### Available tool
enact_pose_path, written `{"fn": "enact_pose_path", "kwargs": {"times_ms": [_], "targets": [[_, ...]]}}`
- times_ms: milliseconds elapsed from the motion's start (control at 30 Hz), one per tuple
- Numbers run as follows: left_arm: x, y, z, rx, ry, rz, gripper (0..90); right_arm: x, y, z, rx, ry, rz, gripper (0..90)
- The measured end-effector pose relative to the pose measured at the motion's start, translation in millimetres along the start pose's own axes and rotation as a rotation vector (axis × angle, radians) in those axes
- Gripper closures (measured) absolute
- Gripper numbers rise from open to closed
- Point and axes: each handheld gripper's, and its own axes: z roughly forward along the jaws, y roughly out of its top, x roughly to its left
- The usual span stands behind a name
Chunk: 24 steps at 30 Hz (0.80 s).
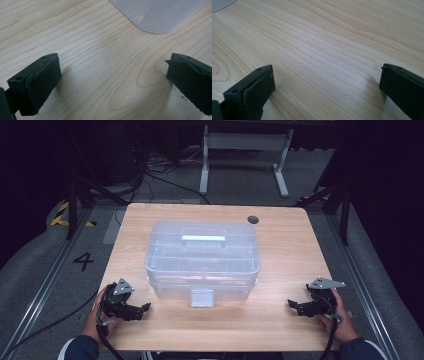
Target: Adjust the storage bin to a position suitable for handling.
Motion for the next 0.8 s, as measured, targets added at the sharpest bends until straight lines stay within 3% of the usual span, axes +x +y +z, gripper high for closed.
{"fn": "enact_pose_path", "kwargs": {"times_ms": [167,433,533,633,700,800], "targets": [[-2.0,-0.8,-0.9,0.002,0.007,-0.014,0.4,-0.1,-0.1,-0.2,0.001,0.001,0.0,0.2],[-0.4,-2.6,-2.6,0.003,-0.003,0.005,0.3,0.9,-1.3,-1.8,-0.003,-0.002,-0.003,1.6],[2.0,-2.8,-2.6,-0.001,-0.013,0.025,0.4,4.8,0.3,-3.2,-0.007,-0.016,-0.033,5.0],[4.9,-2.8,-2.8,0.004,-0.037,0.043,0.3,7.4,3.3,-4.9,-0.018,-0.026,-0.058,19.3],[5.2,-2.5,-2.3,0.007,-0.047,0.036,0.3,11.2,4.5,-5.6,-0.017,-0.007,-0.091,15.4],[7.8,-1.8,-1.8,0.0,-0.046,0.065,0.3,15.0,6.4,-7.1,-0.02,0.009,-0.132,22.9]]}}
